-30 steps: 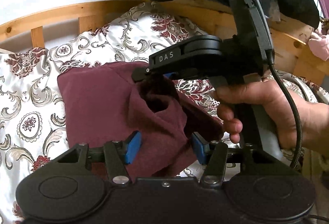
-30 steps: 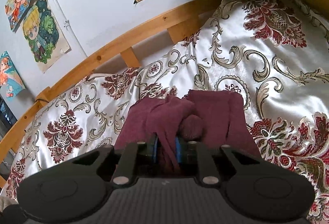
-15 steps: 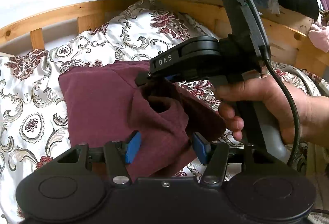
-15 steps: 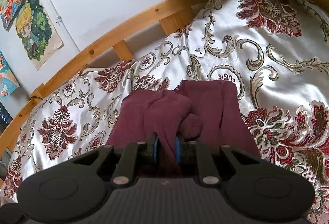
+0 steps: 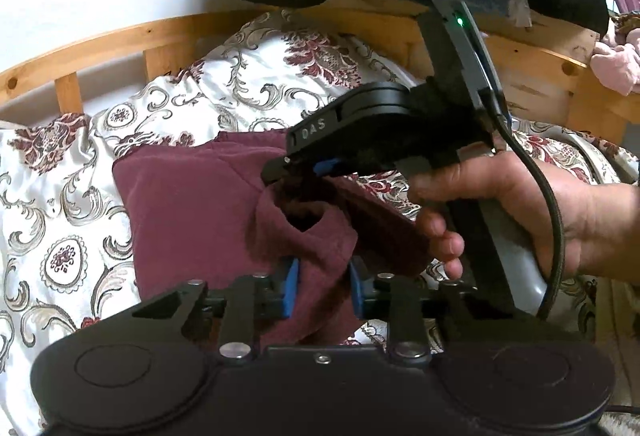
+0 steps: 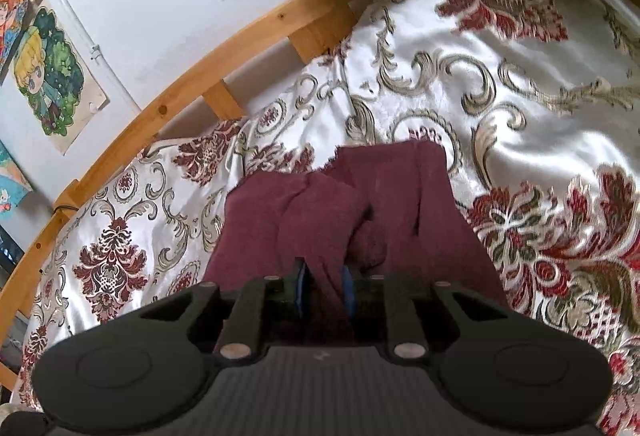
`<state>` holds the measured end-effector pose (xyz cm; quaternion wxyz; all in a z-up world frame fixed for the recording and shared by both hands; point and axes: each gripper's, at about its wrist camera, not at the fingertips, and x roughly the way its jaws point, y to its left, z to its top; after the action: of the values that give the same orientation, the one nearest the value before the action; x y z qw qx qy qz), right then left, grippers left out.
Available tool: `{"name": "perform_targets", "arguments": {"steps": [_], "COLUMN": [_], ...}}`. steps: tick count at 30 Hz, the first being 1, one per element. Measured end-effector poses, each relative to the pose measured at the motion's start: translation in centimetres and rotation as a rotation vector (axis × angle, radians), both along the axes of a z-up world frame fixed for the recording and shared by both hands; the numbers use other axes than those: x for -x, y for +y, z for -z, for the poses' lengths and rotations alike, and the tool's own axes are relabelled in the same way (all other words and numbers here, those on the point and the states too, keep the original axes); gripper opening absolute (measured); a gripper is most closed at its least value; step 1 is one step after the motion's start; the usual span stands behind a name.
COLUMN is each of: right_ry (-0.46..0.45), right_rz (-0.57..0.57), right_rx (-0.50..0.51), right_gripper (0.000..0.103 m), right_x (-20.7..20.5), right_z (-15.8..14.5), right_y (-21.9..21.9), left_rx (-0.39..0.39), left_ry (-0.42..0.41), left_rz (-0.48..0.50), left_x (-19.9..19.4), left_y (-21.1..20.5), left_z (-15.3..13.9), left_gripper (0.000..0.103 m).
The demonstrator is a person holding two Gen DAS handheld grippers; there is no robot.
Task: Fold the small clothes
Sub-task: 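Grasp the folded shirt with the right gripper while the left gripper holds it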
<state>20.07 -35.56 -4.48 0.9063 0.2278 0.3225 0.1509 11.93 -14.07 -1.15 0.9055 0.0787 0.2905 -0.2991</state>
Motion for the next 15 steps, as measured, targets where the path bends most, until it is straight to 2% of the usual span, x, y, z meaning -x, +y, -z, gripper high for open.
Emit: {"name": "perform_targets", "arguments": {"steps": [4, 8, 13, 15], "right_ry": [-0.053, -0.1, -0.1, -0.088], "right_rz": [0.001, 0.017, 0.074, 0.093], "right_rx": [0.046, 0.063, 0.041, 0.034], "right_gripper": [0.015, 0.015, 0.015, 0.015], "right_x": [0.6, 1.0, 1.3, 1.2], "right_z": [-1.2, -2.4, -2.9, -2.8], "right_y": [0.5, 0.2, -1.6, -2.3], "left_rx": [0.038, 0.088, 0.171, 0.182], "left_ry": [-0.007, -0.027, -0.004, 0.0], "left_rz": [-0.022, -0.022, -0.009, 0.003], "left_x": [-0.1, 0.0, -0.4, -0.6], "left_y": [-0.1, -0.8, -1.8, -2.2], "left_z": [-0.4, -0.8, -0.6, -0.4], "left_gripper": [0.022, 0.021, 0.021, 0.021]}}
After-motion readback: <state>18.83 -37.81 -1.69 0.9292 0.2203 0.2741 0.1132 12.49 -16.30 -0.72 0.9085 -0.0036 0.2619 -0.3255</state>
